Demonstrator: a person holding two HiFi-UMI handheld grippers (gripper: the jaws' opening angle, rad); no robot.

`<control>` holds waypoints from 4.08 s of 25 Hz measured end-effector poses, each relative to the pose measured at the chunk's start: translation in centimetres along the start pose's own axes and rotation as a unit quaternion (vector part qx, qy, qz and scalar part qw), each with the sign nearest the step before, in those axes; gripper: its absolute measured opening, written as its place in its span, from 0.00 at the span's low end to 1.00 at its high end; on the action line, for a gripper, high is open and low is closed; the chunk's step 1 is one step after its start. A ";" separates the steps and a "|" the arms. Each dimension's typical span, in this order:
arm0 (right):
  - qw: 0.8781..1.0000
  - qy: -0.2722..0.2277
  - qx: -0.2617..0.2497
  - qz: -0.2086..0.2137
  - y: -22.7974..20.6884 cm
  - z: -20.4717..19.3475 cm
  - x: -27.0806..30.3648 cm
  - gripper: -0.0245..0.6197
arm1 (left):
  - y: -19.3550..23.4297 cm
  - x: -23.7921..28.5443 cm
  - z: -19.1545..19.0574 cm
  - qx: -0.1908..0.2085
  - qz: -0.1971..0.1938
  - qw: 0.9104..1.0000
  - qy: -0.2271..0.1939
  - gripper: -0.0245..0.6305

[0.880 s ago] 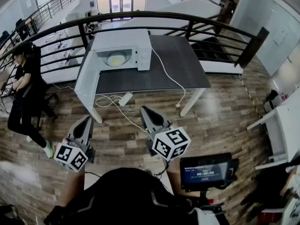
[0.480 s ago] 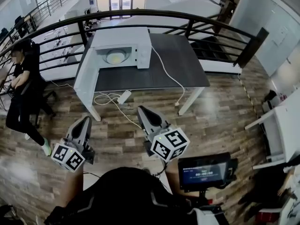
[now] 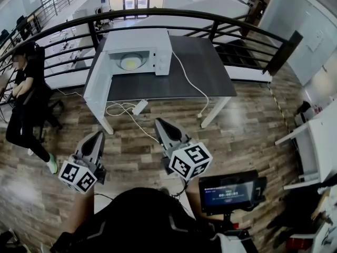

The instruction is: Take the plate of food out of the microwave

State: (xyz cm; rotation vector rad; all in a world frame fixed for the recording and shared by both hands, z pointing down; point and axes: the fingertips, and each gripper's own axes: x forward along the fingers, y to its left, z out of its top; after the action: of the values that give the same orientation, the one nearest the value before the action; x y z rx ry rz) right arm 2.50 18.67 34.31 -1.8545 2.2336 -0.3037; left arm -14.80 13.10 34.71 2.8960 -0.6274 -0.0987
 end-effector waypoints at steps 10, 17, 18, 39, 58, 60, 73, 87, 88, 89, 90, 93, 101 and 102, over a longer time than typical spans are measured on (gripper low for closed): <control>1.000 0.000 0.006 -0.006 1.4 -0.5 2.3 0.04 | 2.3 -1.0 0.4 0.001 -0.009 1.000 -0.010 0.04; 1.000 0.002 0.025 -0.019 2.2 -2.3 5.7 0.04 | 6.0 -1.7 -0.4 -0.002 -0.026 1.000 -0.006 0.04; 0.999 0.003 0.028 -0.025 2.1 -2.4 6.0 0.04 | 6.5 -1.6 -0.5 -0.003 -0.029 1.000 -0.004 0.04; 0.997 -0.001 0.069 0.023 -14.0 1.8 18.9 0.04 | 12.4 16.5 2.6 0.012 0.028 0.999 -0.013 0.04; 0.988 0.020 0.154 -0.014 -21.9 -1.8 31.8 0.13 | 20.6 23.0 4.2 0.030 0.032 0.999 -0.003 0.04; 0.983 0.024 0.178 -0.023 -22.3 -3.3 33.4 0.13 | 21.9 23.0 4.3 0.028 0.026 0.999 -0.005 0.04; 0.913 0.069 0.396 -0.073 -31.9 -14.7 42.3 0.30 | 25.1 23.1 5.5 0.070 0.115 0.991 -0.011 0.04; 0.829 0.083 0.540 -0.120 -35.9 -24.2 48.7 0.30 | 27.0 22.8 3.1 0.075 0.180 0.980 0.036 0.04; 0.825 0.083 0.545 -0.123 -36.0 -24.6 49.0 0.30 | 27.0 23.0 2.9 0.069 0.181 0.980 0.035 0.04; 0.821 0.082 0.551 -0.126 -36.1 -24.9 49.1 0.30 | 27.1 23.2 2.8 0.065 0.182 0.981 0.035 0.04; 0.816 0.081 0.557 -0.130 -36.2 -25.2 49.3 0.30 | 27.2 23.2 2.7 0.062 0.182 0.981 0.036 0.04; 0.808 0.079 0.568 -0.133 -36.4 -26.0 50.3 0.30 | 27.6 23.2 2.5 0.061 0.188 0.979 0.043 0.04; 0.786 0.070 0.595 -0.154 -37.0 -27.0 52.1 0.30 | 28.1 22.5 1.9 0.061 0.207 0.974 0.065 0.04; 0.783 0.067 0.599 -0.155 -37.0 -27.1 52.2 0.30 | 28.2 22.5 2.1 0.062 0.209 0.974 0.067 0.04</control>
State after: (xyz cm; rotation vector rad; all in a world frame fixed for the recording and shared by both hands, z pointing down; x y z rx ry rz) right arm 19.74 -38.88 69.11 -1.3638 1.1212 -1.5097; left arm -6.01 -21.84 37.32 2.7800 -1.2347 0.1952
